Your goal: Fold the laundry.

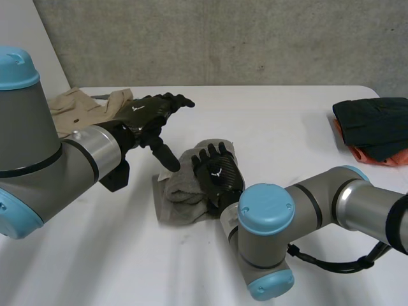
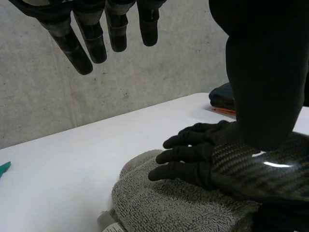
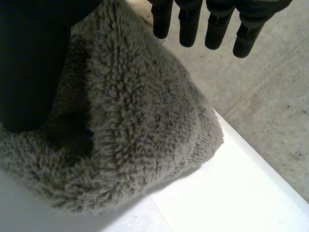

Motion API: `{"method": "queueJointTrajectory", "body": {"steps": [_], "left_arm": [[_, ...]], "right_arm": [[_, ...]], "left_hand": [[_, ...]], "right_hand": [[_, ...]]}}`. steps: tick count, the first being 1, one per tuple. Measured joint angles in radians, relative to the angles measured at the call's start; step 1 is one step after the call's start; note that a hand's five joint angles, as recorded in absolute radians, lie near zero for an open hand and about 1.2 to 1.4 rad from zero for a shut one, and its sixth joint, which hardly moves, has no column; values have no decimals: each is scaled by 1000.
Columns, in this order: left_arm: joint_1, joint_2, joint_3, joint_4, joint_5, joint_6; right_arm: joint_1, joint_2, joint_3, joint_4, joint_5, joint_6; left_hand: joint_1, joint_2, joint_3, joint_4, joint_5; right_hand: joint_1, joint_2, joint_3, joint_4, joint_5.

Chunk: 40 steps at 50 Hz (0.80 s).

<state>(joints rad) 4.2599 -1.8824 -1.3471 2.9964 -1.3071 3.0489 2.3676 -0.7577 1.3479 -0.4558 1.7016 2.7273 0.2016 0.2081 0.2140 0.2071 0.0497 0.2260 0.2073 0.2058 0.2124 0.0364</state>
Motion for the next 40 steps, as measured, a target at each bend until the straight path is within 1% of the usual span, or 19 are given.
{"method": "queueJointTrajectory", "body": {"steps": [1, 2, 4, 5, 7, 9, 14, 20, 23, 25, 27, 32, 33, 37, 40], "left_arm": [[1, 0, 0, 1, 0, -3], [1, 0, -1, 2, 1, -5], [2, 0, -1, 2, 2, -7], [2, 0, -1, 3, 2, -8], [2, 0, -1, 4, 3, -8], [2, 1, -1, 4, 4, -8], [3, 4, 2, 6, 6, -8], [9, 21, 31, 8, 6, -14], [9, 27, 40, 8, 6, -17], [7, 42, 61, 9, 6, -24], [5, 50, 72, 9, 6, -27], [-4, 71, 86, 9, 6, -30], [-5, 74, 86, 9, 6, -30], [-10, 83, 78, 9, 6, -30], [-11, 85, 69, 9, 6, -29]], "right_arm": [[-1, 5, -5, 0, 0, 0], [-3, 9, -9, 0, 2, 1], [-7, 11, -13, -1, 4, 2], [-12, 8, -15, -3, 6, 5], [-22, 0, -17, -5, 8, 9], [-36, -13, -21, -14, 8, 17], [-82, -45, -52, -41, -10, 33], [-202, -92, -183, -48, -106, 43], [-228, -100, -218, -44, -127, 45], [-319, -113, -340, -34, -172, 56], [-367, -114, -402, -24, -188, 68], [-530, -92, -589, 30, -251, 146], [-544, -89, -602, 35, -259, 154], [-691, -43, -714, 88, -370, 251], [-762, -15, -748, 101, -441, 299]], "left_hand": [[0, 0, 0, 0, 0], [0, 0, 0, 0, 0], [0, 0, 0, 0, 0], [0, 0, 0, 0, 0], [0, 0, 0, 0, 0], [0, 0, 0, 0, 0], [0, 0, 0, 0, 0], [0, 0, 0, 0, 0], [0, 0, 0, 0, 0], [0, 0, 0, 0, 0], [0, 0, 0, 0, 0], [0, 0, 0, 0, 0], [0, 0, 0, 0, 0], [0, 0, 0, 0, 0], [0, 0, 0, 0, 0]], "right_hand": [[31, 36, 37, 26, 27], [166, 178, 178, 171, 172], [416, 430, 400, 390, 364], [627, 686, 666, 653, 591], [762, 879, 865, 859, 775], [778, 910, 910, 958, 827], [778, 910, 910, 977, 834], [778, 910, 910, 981, 834], [779, 910, 910, 981, 834], [778, 910, 922, 982, 853], [778, 910, 922, 982, 853], [778, 910, 922, 982, 853], [779, 910, 922, 982, 853], [778, 910, 922, 982, 853], [779, 910, 922, 982, 853]]}}
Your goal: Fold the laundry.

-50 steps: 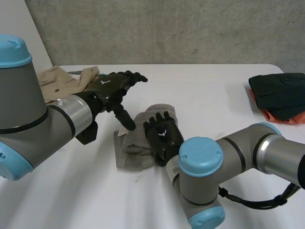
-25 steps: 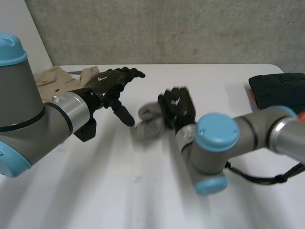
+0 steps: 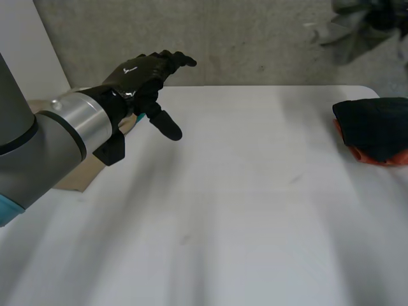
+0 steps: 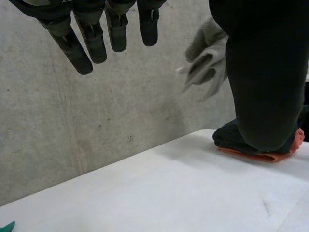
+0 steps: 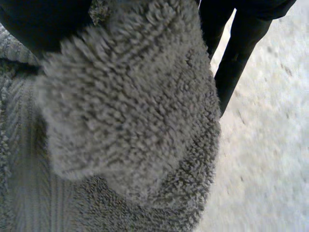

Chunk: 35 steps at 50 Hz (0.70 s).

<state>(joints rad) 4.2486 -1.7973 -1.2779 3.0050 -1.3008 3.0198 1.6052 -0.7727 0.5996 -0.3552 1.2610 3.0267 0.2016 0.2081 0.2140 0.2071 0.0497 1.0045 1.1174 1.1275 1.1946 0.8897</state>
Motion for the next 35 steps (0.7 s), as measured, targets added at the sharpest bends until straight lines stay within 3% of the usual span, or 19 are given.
{"method": "queueJointTrajectory", "body": {"steps": [5, 12, 19, 26, 28, 32, 35], "left_arm": [[-6, -3, -27, 2, 0, 5], [-20, -28, -49, 13, -2, 11], [-37, -63, -57, 17, -6, 12], [-51, -90, -52, 16, -10, 13], [-55, -94, -50, 15, -11, 14], [-60, -93, -50, 13, -13, 18], [-59, -89, -51, 12, -13, 19]], "right_arm": [[-187, 108, -52, -23, -205, 121], [-352, 263, -38, -123, -394, 212], [-448, 379, 29, -206, -511, 211], [-473, 394, 90, -229, -562, 201], [-474, 382, 108, -238, -563, 201], [-473, 341, 150, -253, -531, 205], [-473, 312, 178, -250, -499, 207]], "left_hand": [[0, 0, 0, 0, 0], [0, 0, 0, 0, 0], [0, 0, 0, 0, 0], [0, 0, 0, 0, 0], [0, 0, 0, 0, 0], [0, 0, 0, 0, 0], [0, 0, 0, 0, 0]], "right_hand": [[0, 0, 0, 1, 0], [0, 0, 0, 1, 15], [-2, 0, 0, 2, 40], [-4, -24, -26, -26, 60], [-41, -268, -250, -282, -179], [-699, -855, -858, -905, -687], [-781, -910, -917, -975, -778]]}}
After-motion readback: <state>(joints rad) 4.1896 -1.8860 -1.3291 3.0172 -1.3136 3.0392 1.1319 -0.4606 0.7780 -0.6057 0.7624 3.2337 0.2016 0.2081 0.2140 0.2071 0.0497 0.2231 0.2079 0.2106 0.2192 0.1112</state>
